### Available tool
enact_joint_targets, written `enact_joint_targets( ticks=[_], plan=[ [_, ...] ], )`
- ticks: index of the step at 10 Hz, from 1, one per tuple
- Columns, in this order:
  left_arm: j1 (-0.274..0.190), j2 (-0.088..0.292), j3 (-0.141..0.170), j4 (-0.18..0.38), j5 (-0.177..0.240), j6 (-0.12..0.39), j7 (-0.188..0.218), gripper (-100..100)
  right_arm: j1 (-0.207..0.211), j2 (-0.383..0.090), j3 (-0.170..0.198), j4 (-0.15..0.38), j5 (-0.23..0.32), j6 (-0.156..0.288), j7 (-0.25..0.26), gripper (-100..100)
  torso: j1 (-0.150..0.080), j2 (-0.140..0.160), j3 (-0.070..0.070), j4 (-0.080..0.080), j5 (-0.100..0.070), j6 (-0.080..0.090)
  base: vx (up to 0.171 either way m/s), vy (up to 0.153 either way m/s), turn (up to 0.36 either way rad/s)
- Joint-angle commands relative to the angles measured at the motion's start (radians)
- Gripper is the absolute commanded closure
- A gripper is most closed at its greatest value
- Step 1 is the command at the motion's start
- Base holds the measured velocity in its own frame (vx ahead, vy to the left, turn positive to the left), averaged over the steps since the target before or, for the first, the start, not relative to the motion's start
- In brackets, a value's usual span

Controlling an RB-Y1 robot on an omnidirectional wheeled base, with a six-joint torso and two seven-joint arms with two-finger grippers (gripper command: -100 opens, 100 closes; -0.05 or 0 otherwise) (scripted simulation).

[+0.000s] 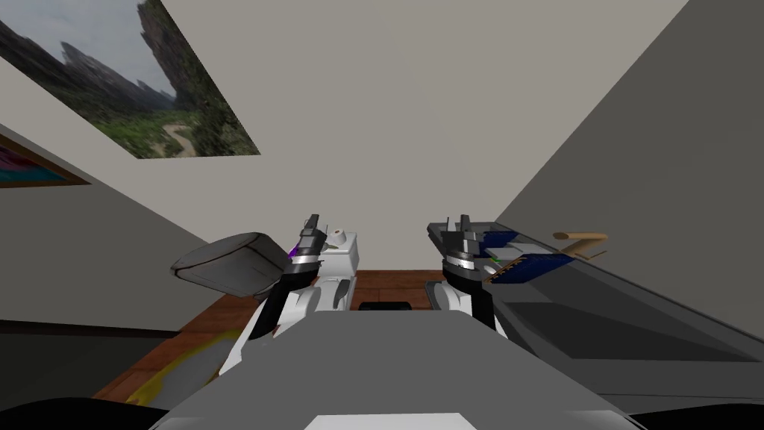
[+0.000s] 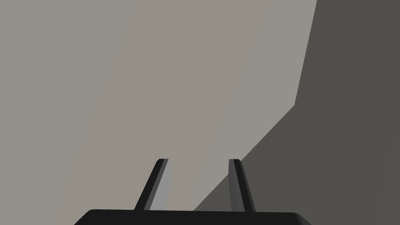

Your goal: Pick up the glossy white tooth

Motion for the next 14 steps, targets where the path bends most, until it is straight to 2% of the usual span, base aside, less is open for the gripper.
enact_joint_targets(
  ticks=[1,4,5,6,7,8,9,10,11,12,13,14],
  plan=[
    [0.008,0.013,0.014,-0.011,0.003,0.05,0.004,-100,0.0,0.0,0.0,0.0,0.0,0.0,0.0,0,0.0,0.0,0.0,0.0,0.0,0.0,-0.005,0.014,0.026],
    [0.021,0.029,0.04,-0.025,0.008,0.126,0.011,-100,0.0,0.0,0.0,0.0,0.0,0.0,0.0,0,0.0,0.0,0.0,0.0,0.0,0.0,-0.003,0.014,0.036],
    [0.021,0.029,0.04,-0.025,0.008,0.134,0.011,-100,0.0,0.0,0.0,0.0,0.0,0.0,0.0,0,0.0,0.0,0.0,0.0,0.0,0.0,-0.005,0.01,0.023],
    [0.028,0.036,0.054,-0.031,0.01,0.173,0.015,-100,0.0,0.0,0.0,0.0,0.0,0.0,0.0,0,0.0,0.0,0.0,0.0,0.0,0.0,-0.006,0.014,0.039],
    [0.028,0.036,0.054,-0.031,0.01,0.179,0.015,-100,0.0,0.0,0.0,0.0,0.0,0.0,0.0,0,0.0,0.0,0.0,0.0,0.0,0.0,-0.003,0.012,0.022],
    [0.036,0.042,0.068,-0.038,0.012,0.221,0.018,-100,0.0,0.0,0.0,0.0,0.0,0.0,0.0,0,0.0,0.0,0.0,0.0,0.0,0.0,-0.002,0.013,0.048],
    [0.036,0.042,0.068,-0.038,0.012,0.226,0.018,-100,0.0,0.0,0.0,0.0,0.0,0.0,0.0,0,0.0,0.0,0.0,0.0,0.0,0.0,0.0,0.011,0.019],
    [0.043,0.048,0.083,-0.045,0.014,0.267,0.022,-100,0.0,0.0,0.0,0.0,0.0,0.0,0.0,0,0.0,0.0,0.0,0.0,0.0,0.0,0.001,0.014,0.041],
    [0.043,0.048,0.083,-0.045,0.014,0.274,0.022,-100,0.0,0.0,0.0,0.0,0.0,0.0,0.0,0,0.0,0.0,0.0,0.0,0.0,0.0,0.001,0.011,0.02],
    [0.051,0.053,0.098,-0.051,0.017,0.312,0.025,-100,0.0,0.0,0.0,0.0,0.0,0.0,0.0,0,0.0,0.0,0.0,0.0,0.0,0.0,0.004,0.013,0.033],
    [0.051,0.053,0.098,-0.051,0.017,0.324,0.025,-100,0.0,0.0,0.0,0.0,0.0,0.0,0.0,0,0.0,0.0,0.0,0.0,0.0,0.0,0.004,0.01,0.026],
    [0.059,0.059,0.112,-0.057,0.021,0.357,0.028,-100,0.0,0.0,0.0,0.0,0.0,0.0,0.0,0,0.0,0.0,0.0,0.0,0.0,0.0,0.006,0.013,0.045]
  ],
)
